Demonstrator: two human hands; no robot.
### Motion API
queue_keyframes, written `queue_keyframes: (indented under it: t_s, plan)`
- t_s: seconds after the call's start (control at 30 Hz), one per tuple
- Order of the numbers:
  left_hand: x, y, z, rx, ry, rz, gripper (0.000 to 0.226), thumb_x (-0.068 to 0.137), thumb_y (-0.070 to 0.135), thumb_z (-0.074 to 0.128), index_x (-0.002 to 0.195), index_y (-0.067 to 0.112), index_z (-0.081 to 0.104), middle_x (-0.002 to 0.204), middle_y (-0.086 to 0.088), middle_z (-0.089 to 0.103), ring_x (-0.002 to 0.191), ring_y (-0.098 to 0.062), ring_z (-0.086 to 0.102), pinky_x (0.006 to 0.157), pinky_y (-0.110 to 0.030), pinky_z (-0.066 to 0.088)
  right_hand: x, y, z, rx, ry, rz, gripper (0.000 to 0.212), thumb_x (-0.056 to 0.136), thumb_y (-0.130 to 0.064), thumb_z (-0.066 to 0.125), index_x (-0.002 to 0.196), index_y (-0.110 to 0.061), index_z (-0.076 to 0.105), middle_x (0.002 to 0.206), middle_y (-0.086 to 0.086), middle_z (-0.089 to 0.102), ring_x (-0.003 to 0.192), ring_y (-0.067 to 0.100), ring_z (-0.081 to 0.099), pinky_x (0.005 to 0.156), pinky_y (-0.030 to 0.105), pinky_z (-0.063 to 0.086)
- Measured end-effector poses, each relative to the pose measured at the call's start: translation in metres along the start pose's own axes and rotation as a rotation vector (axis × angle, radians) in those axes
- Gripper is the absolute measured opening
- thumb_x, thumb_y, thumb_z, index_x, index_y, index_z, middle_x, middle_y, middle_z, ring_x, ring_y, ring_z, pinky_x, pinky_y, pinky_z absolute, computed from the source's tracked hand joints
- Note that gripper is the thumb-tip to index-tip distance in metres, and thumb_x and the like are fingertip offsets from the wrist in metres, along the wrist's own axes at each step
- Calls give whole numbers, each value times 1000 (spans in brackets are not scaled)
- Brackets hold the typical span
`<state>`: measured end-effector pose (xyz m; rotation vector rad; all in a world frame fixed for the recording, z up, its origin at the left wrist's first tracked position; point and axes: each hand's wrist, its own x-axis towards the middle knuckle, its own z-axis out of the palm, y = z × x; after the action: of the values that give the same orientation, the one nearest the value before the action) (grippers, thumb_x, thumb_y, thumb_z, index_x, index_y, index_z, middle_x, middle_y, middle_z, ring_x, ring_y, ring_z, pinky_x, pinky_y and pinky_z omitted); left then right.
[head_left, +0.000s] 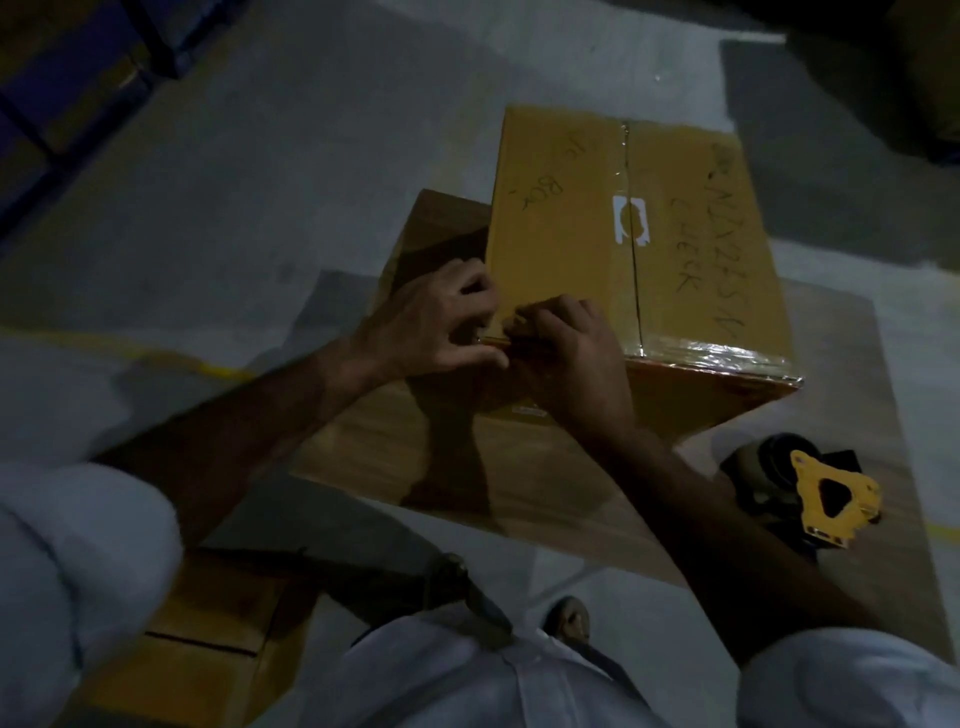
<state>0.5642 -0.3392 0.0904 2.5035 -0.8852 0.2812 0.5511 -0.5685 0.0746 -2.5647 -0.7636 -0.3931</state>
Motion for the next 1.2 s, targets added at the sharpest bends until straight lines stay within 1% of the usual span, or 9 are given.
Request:
queue_keyframes:
  t_s: [0.2, 0.33, 0.43, 0.53, 0.63, 0.73, 0.9, 1.03, 1.2]
  plan:
    - [4, 14, 4, 144, 32, -102, 52, 74, 52, 86, 109, 22, 60, 113, 0, 57, 104, -23, 50, 91, -42, 43, -15, 16, -26, 2, -92, -19, 47, 83, -26, 75, 128, -18, 63, 132, 7, 61, 115, 27, 55, 91, 44, 51]
    - [33, 55, 27, 126, -13, -94, 61, 76, 61, 74, 129, 31, 65, 122, 4, 55, 115, -17, 47, 97, -35, 35, -44, 64, -69, -87, -12, 184, 60, 76, -52, 84, 120, -16, 66, 130, 11, 59, 120, 32, 53, 102, 53, 43]
    - [65, 87, 51, 52, 43, -144, 49, 81, 59, 74, 117, 26, 72, 115, 2, 58, 108, -19, 51, 92, -37, 42, -56, 98, -94, -182, 23, 387, 84, 69, -84, 67, 125, -20, 63, 145, 17, 49, 138, 38, 40, 116, 56, 30]
    - [79, 100, 66, 69, 42, -155, 45, 79, 57, 79, 110, 26, 70, 115, 1, 58, 107, -22, 51, 92, -40, 44, -70, 118, -103, -155, -5, 568, 102, 60, -95, 63, 137, -28, 56, 153, 17, 42, 147, 38, 30, 119, 56, 23]
    - [78, 95, 65, 87, 8, -161, 43, 75, 51, 85, 107, 28, 68, 117, 3, 56, 108, -21, 50, 92, -41, 44, -77, 123, -101, -60, 23, 592, 98, 59, -87, 74, 138, -32, 56, 143, 16, 48, 130, 34, 46, 107, 50, 44]
    - [80, 89, 58, 27, -13, -185, 43, 74, 44, 88, 111, 34, 69, 119, 9, 54, 110, -15, 48, 95, -38, 41, -82, 118, -98, -35, 63, 610, 87, 61, -88, 72, 131, -37, 60, 134, 12, 48, 123, 29, 47, 101, 51, 48]
    - [81, 103, 60, -124, -77, -46, 46, 85, 63, 67, 120, 34, 74, 119, 8, 58, 111, -14, 49, 92, -42, 46, -101, 83, -83, 117, 68, 498, 83, 68, -84, 72, 135, -38, 59, 125, -2, 37, 114, 16, 42, 89, 33, 52]
    - [60, 85, 46, -101, -93, 17, 35, 91, 44, 70, 120, 25, 76, 124, 0, 63, 113, -20, 52, 93, -39, 47, -110, 73, -79, 371, 40, 396, 63, 85, -64, 71, 136, -28, 66, 121, -5, 39, 113, 8, 44, 93, 21, 47]
    - [38, 102, 45, -124, -63, -20, 26, 90, 12, 71, 115, 15, 78, 127, -5, 68, 114, -22, 54, 98, -27, 40, -99, 95, -87, 462, -148, 121, 31, 100, -17, 68, 131, -21, 71, 102, 8, 57, 95, 20, 56, 81, 36, 52]
